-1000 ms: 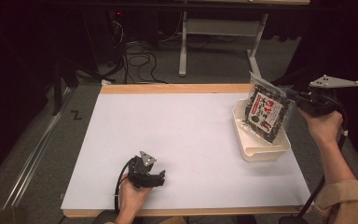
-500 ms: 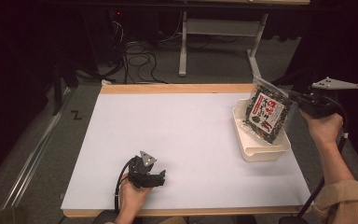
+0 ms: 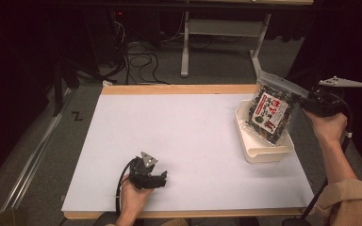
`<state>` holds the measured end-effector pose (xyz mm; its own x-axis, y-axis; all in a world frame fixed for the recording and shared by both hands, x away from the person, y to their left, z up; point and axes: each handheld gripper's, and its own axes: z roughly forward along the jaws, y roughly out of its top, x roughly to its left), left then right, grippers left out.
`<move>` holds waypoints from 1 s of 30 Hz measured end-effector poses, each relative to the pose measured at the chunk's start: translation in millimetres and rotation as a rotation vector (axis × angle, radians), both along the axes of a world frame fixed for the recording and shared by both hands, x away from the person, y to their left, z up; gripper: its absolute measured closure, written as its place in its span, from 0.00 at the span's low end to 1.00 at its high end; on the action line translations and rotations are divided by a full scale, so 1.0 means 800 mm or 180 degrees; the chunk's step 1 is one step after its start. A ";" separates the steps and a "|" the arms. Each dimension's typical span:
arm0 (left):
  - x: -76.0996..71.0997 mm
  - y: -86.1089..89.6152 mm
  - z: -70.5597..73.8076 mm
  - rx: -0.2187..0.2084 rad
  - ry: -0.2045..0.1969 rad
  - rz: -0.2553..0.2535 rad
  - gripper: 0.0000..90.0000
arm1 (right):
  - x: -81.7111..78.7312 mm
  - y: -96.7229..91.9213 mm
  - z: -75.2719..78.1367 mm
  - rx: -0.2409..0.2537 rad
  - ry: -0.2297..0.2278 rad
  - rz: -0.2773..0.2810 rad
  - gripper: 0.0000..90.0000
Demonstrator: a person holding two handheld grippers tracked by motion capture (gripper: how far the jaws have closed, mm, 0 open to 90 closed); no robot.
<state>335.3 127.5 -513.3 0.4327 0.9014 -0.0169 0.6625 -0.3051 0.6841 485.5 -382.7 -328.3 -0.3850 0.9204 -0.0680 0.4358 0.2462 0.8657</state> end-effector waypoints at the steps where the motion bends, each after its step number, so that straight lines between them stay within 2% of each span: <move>1: 0.000 0.000 0.000 0.0001 0.0001 0.0001 0.22 | 0.000 -0.002 0.000 0.0025 0.0013 0.0002 0.62; 9: 0.000 0.000 0.000 -0.0002 0.0001 -0.0005 0.22 | -0.001 -0.008 0.001 0.0113 0.0051 -0.0037 0.51; 13: 0.000 0.000 0.000 -0.0009 0.0001 -0.0002 0.22 | -0.003 -0.012 0.002 0.0145 0.0041 -0.0069 0.49; 15: 0.000 0.000 0.000 -0.0006 -0.0004 -0.0004 0.22 | -0.004 -0.012 0.004 0.0094 0.0040 -0.0061 0.48; 16: 0.000 0.000 0.000 -0.0008 -0.0004 -0.0002 0.22 | -0.007 -0.010 0.005 0.0020 0.0039 -0.0071 0.48; 18: 0.000 0.000 0.000 -0.0008 -0.0006 0.0000 0.22 | -0.010 -0.008 0.006 -0.0005 0.0009 -0.0059 0.48; 24: -0.001 -0.001 0.002 -0.0007 -0.0024 -0.0028 0.22 | -0.029 0.001 0.018 -0.0003 -0.0130 -0.0002 0.47; 28: -0.001 -0.001 0.003 -0.0057 -0.0021 -0.0053 0.22 | -0.046 0.009 0.024 -0.0014 -0.0229 0.0121 0.47; 30: -0.001 -0.001 0.004 -0.0058 -0.0026 -0.0074 0.22 | -0.055 0.016 0.024 0.0059 -0.0204 0.0184 0.48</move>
